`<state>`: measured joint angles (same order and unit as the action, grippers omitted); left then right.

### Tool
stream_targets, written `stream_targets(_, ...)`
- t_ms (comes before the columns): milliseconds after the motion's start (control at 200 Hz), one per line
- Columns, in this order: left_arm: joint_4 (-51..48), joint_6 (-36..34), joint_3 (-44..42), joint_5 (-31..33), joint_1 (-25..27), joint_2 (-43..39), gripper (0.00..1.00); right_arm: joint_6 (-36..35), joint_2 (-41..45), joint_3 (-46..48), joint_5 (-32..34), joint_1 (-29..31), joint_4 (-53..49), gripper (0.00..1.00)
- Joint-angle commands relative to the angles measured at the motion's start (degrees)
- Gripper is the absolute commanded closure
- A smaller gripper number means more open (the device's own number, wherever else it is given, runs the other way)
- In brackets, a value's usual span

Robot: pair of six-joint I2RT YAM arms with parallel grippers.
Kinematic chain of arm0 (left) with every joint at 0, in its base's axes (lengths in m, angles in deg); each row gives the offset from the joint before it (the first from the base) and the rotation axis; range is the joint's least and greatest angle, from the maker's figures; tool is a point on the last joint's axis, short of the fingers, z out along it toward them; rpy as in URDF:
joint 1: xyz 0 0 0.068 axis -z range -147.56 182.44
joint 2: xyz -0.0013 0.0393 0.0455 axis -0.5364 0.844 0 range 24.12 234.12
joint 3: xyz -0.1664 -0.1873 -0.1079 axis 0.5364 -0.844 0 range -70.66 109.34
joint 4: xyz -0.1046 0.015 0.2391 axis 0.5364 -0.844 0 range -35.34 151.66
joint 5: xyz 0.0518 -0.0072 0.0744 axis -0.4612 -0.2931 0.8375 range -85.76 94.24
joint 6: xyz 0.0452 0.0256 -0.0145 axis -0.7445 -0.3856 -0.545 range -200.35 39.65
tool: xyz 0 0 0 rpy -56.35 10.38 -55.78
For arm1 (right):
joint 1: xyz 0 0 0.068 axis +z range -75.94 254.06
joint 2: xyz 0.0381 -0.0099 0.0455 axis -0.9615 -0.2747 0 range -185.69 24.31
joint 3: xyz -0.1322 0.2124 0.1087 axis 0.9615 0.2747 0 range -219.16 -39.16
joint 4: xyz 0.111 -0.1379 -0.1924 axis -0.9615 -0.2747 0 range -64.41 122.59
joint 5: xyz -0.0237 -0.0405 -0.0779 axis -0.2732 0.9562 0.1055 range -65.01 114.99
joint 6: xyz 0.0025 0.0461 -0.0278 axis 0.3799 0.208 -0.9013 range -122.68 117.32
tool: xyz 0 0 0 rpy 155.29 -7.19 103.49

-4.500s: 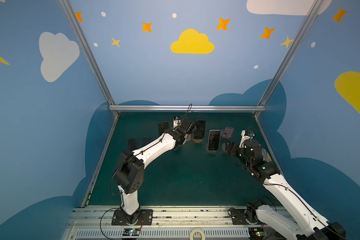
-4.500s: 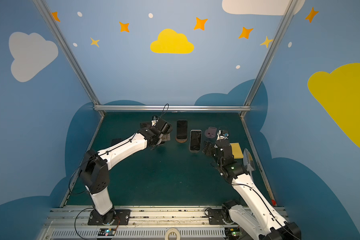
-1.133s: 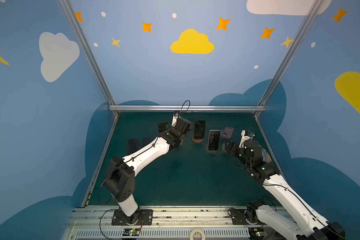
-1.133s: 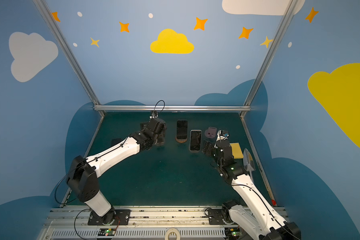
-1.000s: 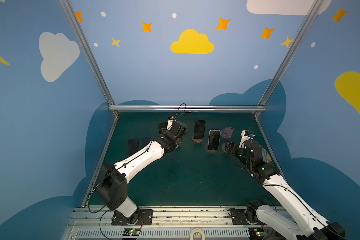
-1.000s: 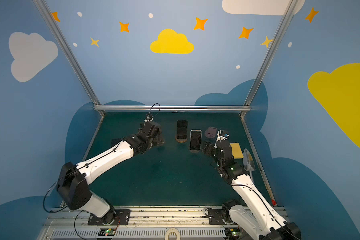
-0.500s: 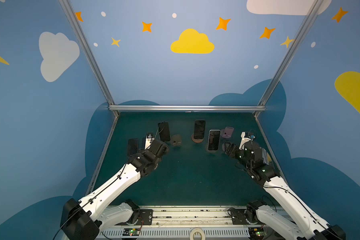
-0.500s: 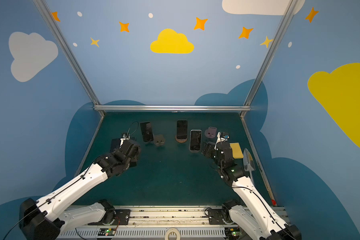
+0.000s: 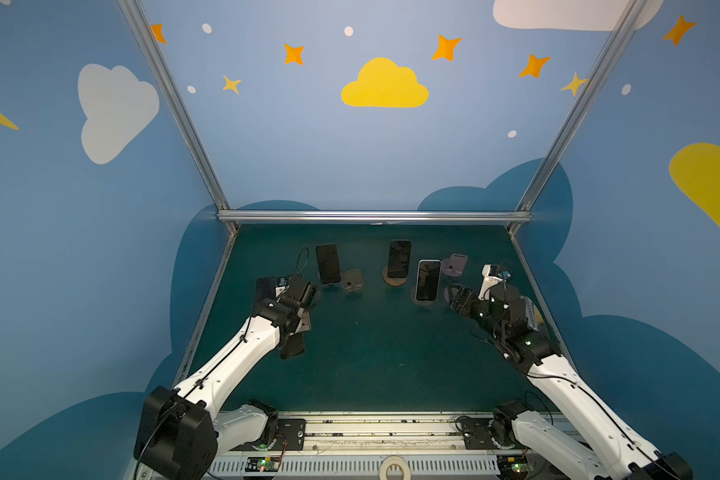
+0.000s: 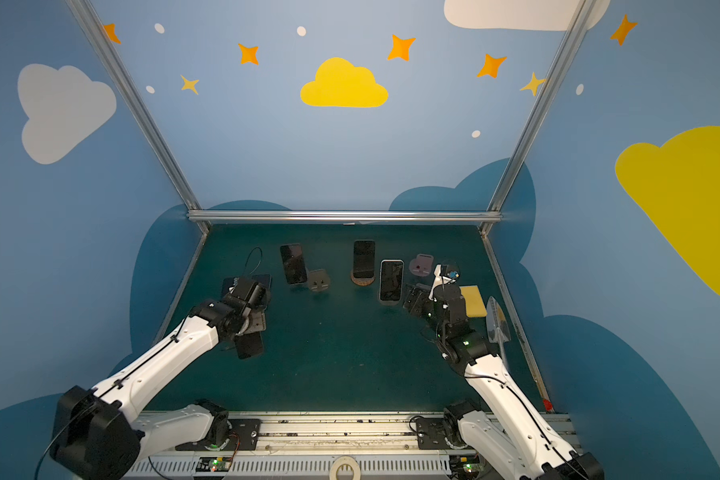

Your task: Remove the phone from the phone stand

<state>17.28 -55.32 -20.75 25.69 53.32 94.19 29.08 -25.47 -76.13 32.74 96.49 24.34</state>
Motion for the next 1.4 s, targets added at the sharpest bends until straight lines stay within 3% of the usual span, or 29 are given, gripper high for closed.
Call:
stream_targets(0,1.7,-4.9,0.0,-1.6,-1.0,1.8,0.34,0.6,0.2,0.7,-0.4,0.0,1.5,0.21)
stream_targets(461,0.2,-14.9,6.1,-15.8,-5.1,16.6,0.34,1.0,-0.2,1.0,0.3,0.0,2.1,0.21)
stream_targets(666,0.4,-14.6,7.9,-12.2,-6.1,22.9,0.34,1.1,-1.2,0.9,-0.1,-0.1,2.3,0.21)
stream_targets(1397,1.4,-11.3,10.5,-14.8,-7.4,31.8,0.27,1.1,-2.0,0.9,-0.2,-0.1,2.6,0.21)
